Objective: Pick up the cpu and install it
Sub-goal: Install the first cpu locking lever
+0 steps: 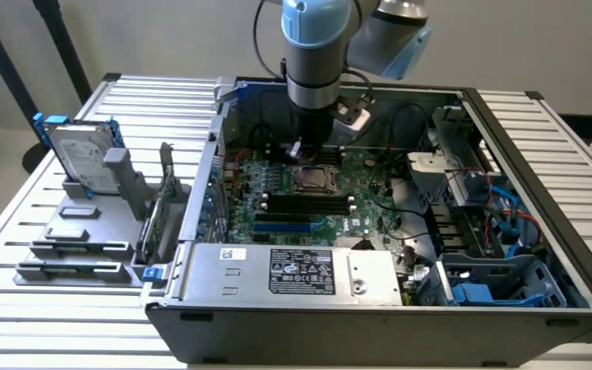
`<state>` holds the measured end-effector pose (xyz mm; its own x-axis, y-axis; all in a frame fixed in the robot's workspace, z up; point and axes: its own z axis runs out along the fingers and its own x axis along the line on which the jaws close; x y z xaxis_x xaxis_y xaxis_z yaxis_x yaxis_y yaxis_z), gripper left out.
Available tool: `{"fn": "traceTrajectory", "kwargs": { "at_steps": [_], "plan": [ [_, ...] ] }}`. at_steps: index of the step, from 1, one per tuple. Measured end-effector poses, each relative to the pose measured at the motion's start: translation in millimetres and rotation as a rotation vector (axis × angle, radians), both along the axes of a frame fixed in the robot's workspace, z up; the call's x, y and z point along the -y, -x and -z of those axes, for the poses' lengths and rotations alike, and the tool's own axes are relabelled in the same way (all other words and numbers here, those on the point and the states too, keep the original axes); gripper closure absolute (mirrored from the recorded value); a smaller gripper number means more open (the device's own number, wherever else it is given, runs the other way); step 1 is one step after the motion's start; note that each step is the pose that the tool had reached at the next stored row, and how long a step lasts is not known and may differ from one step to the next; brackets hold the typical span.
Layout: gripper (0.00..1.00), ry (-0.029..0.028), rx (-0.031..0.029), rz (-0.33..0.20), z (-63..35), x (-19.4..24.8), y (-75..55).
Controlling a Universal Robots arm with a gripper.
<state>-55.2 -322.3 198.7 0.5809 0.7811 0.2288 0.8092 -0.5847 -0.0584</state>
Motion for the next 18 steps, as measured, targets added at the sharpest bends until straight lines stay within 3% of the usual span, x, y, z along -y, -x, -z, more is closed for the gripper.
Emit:
{"fn": "traceTrajectory", "kwargs": {
  "at_steps": [18],
  "plan": [
    [0.89,-0.0007,0.0003,0.0,0.5,-2.7,-2.7]
  ]
}}
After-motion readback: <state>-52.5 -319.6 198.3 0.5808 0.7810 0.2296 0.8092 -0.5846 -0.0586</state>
